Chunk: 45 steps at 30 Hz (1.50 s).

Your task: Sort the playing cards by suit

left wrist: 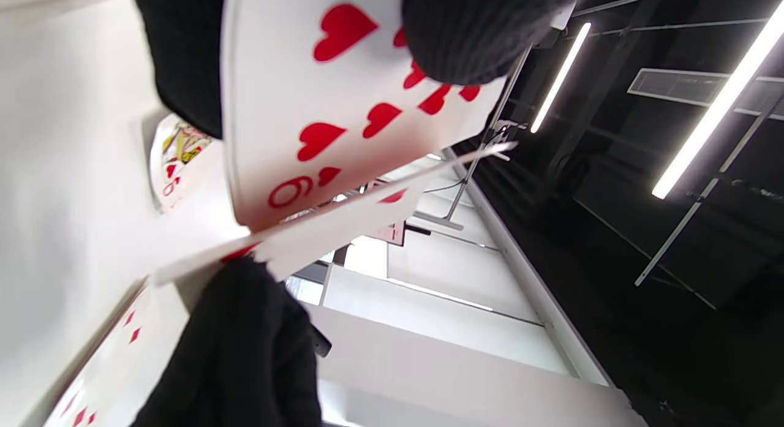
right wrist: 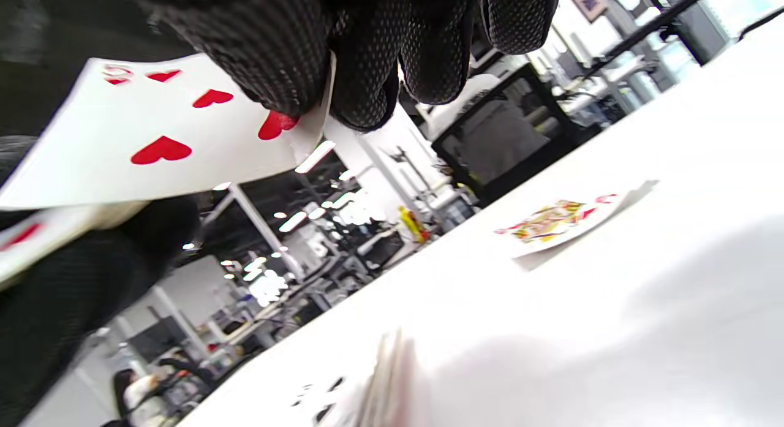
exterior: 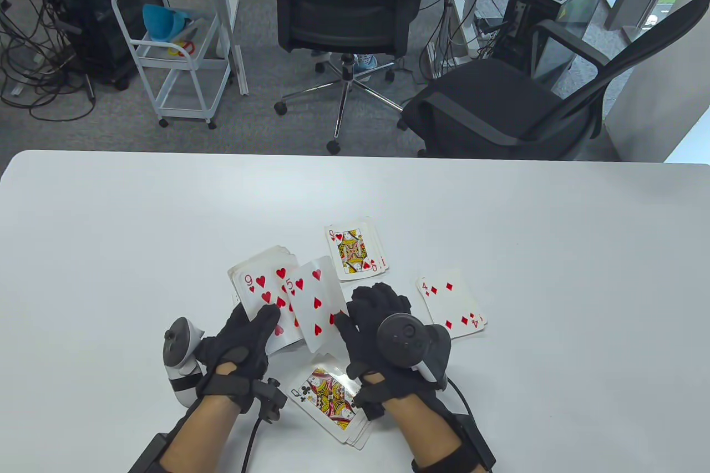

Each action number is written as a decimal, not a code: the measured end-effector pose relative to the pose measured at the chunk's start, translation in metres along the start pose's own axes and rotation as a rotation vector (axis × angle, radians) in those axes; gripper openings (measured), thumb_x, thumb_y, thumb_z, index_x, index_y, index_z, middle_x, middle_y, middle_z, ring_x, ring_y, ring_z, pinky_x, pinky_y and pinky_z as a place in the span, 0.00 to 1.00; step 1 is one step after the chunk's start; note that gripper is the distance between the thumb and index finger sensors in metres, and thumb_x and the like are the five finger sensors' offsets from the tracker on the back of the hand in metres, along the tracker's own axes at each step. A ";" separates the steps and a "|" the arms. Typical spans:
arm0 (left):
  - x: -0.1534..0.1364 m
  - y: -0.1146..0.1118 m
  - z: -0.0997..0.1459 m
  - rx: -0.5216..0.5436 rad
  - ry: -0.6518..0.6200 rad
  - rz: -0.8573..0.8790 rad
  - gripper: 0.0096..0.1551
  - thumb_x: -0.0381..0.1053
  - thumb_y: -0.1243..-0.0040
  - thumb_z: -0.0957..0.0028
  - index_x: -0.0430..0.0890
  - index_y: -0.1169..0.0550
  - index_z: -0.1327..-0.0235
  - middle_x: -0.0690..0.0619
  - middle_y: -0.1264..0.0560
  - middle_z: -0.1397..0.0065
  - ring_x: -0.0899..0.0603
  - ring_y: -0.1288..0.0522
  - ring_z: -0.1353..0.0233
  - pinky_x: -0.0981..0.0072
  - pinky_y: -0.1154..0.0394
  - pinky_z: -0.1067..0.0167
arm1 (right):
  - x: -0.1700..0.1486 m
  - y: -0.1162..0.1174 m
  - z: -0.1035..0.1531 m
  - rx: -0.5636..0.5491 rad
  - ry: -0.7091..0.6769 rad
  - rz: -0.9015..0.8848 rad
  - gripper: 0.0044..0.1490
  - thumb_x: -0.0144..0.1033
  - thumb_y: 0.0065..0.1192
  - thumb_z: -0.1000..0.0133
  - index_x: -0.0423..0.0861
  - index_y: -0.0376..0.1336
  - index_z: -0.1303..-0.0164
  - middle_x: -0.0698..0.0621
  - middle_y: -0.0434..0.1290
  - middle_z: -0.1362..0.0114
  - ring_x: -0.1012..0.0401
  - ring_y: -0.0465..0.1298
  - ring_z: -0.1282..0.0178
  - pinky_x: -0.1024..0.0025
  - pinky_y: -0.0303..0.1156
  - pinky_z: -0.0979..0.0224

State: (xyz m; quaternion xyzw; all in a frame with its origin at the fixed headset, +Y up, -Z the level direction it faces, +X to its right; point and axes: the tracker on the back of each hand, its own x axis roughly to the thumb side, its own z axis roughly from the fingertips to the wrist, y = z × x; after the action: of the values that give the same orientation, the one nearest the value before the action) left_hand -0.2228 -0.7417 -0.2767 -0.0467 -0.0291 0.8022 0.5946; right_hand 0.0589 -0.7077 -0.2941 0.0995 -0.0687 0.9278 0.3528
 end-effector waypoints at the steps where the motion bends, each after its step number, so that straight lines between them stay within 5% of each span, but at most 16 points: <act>1: 0.003 0.002 -0.001 0.012 -0.013 -0.006 0.33 0.54 0.36 0.42 0.48 0.35 0.27 0.50 0.26 0.27 0.40 0.19 0.33 0.56 0.15 0.43 | -0.005 -0.002 -0.008 -0.011 0.037 -0.007 0.24 0.41 0.67 0.40 0.39 0.70 0.41 0.38 0.61 0.21 0.35 0.51 0.18 0.25 0.41 0.26; 8: 0.009 0.011 -0.003 0.044 -0.042 -0.004 0.33 0.54 0.37 0.42 0.48 0.35 0.27 0.50 0.26 0.27 0.41 0.19 0.33 0.56 0.15 0.43 | -0.026 -0.007 -0.068 -0.027 0.206 0.126 0.23 0.40 0.66 0.40 0.39 0.70 0.41 0.37 0.61 0.21 0.35 0.51 0.18 0.26 0.42 0.26; 16: 0.012 0.014 -0.004 0.049 -0.053 -0.016 0.33 0.54 0.37 0.42 0.48 0.35 0.27 0.51 0.26 0.27 0.41 0.19 0.33 0.56 0.15 0.43 | -0.028 0.031 -0.136 0.165 0.339 0.456 0.24 0.41 0.67 0.40 0.38 0.70 0.42 0.36 0.58 0.20 0.35 0.46 0.17 0.27 0.40 0.25; 22: 0.013 0.014 -0.003 0.049 -0.051 -0.014 0.33 0.54 0.37 0.42 0.48 0.35 0.27 0.50 0.26 0.27 0.41 0.19 0.33 0.56 0.15 0.43 | -0.031 0.058 -0.152 0.138 0.435 0.761 0.25 0.43 0.70 0.41 0.40 0.69 0.42 0.38 0.60 0.21 0.36 0.51 0.18 0.30 0.43 0.24; 29: 0.011 0.011 -0.004 0.034 -0.050 -0.022 0.33 0.54 0.37 0.42 0.48 0.35 0.27 0.50 0.26 0.27 0.40 0.19 0.33 0.56 0.15 0.43 | -0.026 0.041 -0.140 0.076 0.336 0.758 0.27 0.49 0.69 0.41 0.42 0.67 0.42 0.38 0.60 0.21 0.36 0.50 0.18 0.30 0.44 0.24; 39: 0.000 -0.001 -0.001 -0.049 -0.010 -0.056 0.33 0.58 0.42 0.42 0.54 0.36 0.25 0.52 0.26 0.27 0.40 0.19 0.33 0.52 0.14 0.48 | 0.000 -0.009 -0.061 -0.023 0.105 0.129 0.32 0.54 0.61 0.39 0.41 0.67 0.38 0.36 0.60 0.21 0.35 0.50 0.19 0.28 0.43 0.25; 45: -0.004 -0.012 -0.001 -0.115 -0.008 -0.082 0.33 0.59 0.44 0.42 0.58 0.38 0.23 0.47 0.29 0.24 0.37 0.22 0.31 0.53 0.15 0.45 | 0.009 0.004 -0.016 -0.043 -0.055 -0.095 0.32 0.54 0.60 0.39 0.41 0.67 0.38 0.36 0.60 0.21 0.34 0.50 0.19 0.27 0.42 0.26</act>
State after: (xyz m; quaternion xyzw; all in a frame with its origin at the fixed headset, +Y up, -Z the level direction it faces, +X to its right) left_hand -0.2102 -0.7420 -0.2767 -0.0763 -0.0796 0.7745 0.6229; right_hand 0.0475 -0.7012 -0.3074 0.1204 -0.0936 0.9052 0.3966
